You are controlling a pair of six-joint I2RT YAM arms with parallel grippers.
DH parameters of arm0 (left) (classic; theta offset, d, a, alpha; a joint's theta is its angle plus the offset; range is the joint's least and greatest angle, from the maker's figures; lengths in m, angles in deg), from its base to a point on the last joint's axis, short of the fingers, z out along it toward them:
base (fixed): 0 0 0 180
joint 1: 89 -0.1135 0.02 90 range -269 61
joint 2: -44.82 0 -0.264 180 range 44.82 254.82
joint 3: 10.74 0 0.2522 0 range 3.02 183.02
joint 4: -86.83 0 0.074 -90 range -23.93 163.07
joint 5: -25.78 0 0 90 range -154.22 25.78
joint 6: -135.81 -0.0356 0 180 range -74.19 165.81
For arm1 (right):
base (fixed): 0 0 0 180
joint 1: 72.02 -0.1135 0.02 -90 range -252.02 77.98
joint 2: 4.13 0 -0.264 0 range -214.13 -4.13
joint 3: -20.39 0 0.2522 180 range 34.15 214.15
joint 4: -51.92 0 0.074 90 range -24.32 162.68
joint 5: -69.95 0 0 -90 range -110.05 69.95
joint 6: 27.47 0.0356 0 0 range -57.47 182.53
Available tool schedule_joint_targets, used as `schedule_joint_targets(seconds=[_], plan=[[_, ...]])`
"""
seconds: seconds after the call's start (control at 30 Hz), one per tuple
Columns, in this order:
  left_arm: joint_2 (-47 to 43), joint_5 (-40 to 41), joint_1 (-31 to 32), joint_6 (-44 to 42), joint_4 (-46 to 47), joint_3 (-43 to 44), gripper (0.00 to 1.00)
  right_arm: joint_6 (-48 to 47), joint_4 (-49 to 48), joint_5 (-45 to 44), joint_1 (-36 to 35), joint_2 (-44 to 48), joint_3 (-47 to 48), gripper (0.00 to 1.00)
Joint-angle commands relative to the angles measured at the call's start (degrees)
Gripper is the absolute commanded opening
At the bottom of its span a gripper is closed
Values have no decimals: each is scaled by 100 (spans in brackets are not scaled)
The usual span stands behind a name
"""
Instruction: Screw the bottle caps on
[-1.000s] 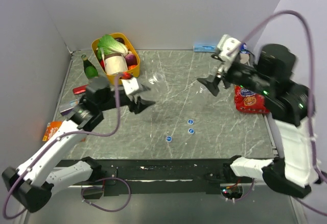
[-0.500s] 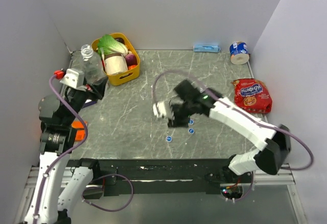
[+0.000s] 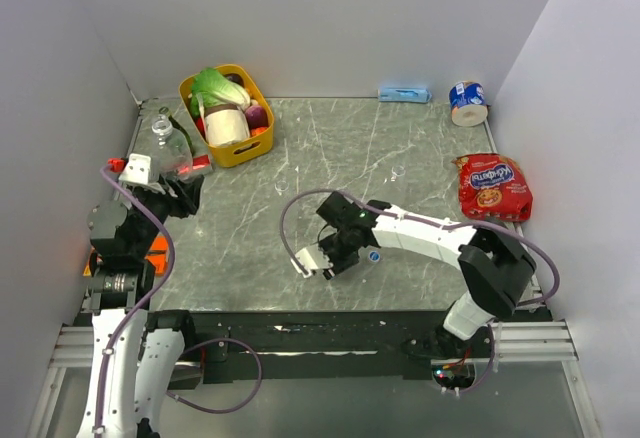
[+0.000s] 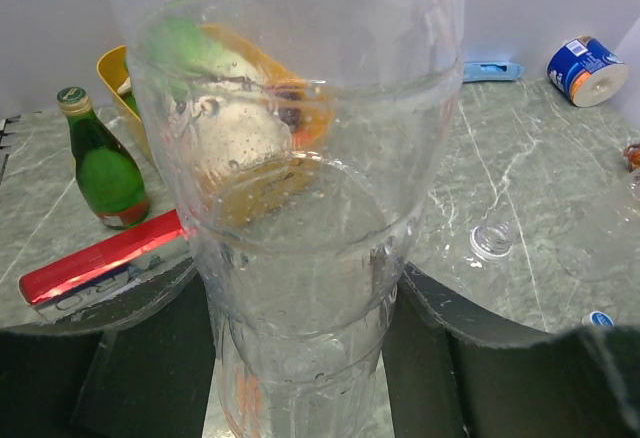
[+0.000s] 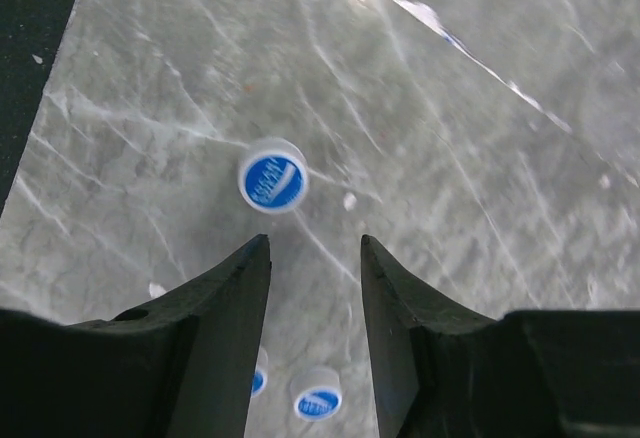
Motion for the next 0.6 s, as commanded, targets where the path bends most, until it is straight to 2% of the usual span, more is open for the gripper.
schedule_joint_targets(seconds=[0.0, 0.3, 0.57], plan=[[41, -112, -88, 135, 140, 35, 1, -615, -536, 74, -172, -139, -198, 49], [173, -200, -185, 161, 237, -36, 1, -606, -581, 180, -252, -323, -278, 57], [235, -227, -203, 153, 281, -141, 1, -799, -300, 241, -260, -464, -207, 57]])
